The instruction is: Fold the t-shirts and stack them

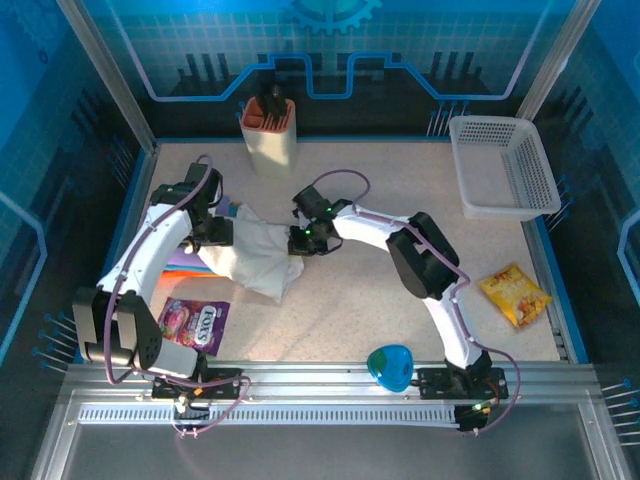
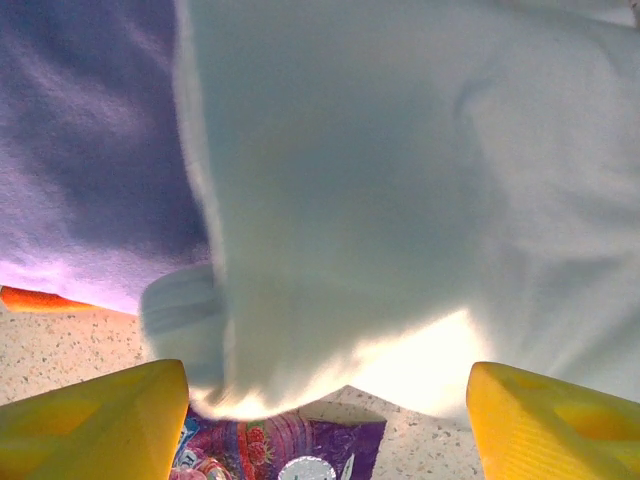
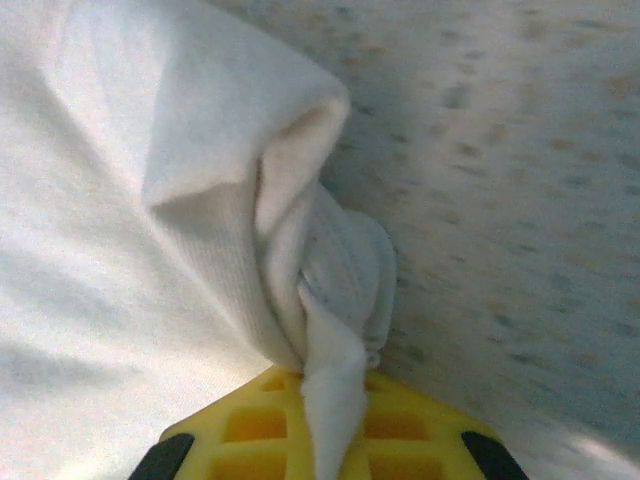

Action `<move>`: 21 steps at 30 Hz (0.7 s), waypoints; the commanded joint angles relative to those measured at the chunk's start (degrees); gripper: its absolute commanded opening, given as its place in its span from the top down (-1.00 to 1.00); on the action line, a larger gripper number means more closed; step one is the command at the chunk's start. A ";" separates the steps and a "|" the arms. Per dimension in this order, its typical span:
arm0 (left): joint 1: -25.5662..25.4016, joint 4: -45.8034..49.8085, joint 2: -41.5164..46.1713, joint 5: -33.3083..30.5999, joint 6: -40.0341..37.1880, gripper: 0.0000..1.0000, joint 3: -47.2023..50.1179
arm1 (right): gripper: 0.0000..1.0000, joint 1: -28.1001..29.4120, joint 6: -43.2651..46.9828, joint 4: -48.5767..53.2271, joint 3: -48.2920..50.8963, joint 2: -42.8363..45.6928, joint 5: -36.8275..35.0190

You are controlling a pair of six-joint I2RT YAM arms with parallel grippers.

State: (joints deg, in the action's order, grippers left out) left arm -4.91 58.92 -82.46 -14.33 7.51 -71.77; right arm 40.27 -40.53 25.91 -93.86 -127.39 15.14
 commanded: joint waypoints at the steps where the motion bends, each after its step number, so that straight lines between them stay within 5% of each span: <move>1: 0.60 1.83 1.86 2.60 0.79 -0.50 0.10 | 1.00 -6.01 9.66 3.17 3.62 4.96 5.18; 11: 0.61 1.76 2.44 9.98 2.41 -0.53 -2.29 | 1.00 -19.62 28.08 15.04 5.83 10.64 12.00; 21: 0.38 -4.63 -0.46 24.68 6.25 -0.53 -1.77 | 1.00 -27.71 36.03 21.01 -2.34 5.20 3.12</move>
State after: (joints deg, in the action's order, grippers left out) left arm -4.82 57.14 -81.82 2.70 11.25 -72.60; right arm 14.57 -8.38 44.56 -93.47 -120.33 20.56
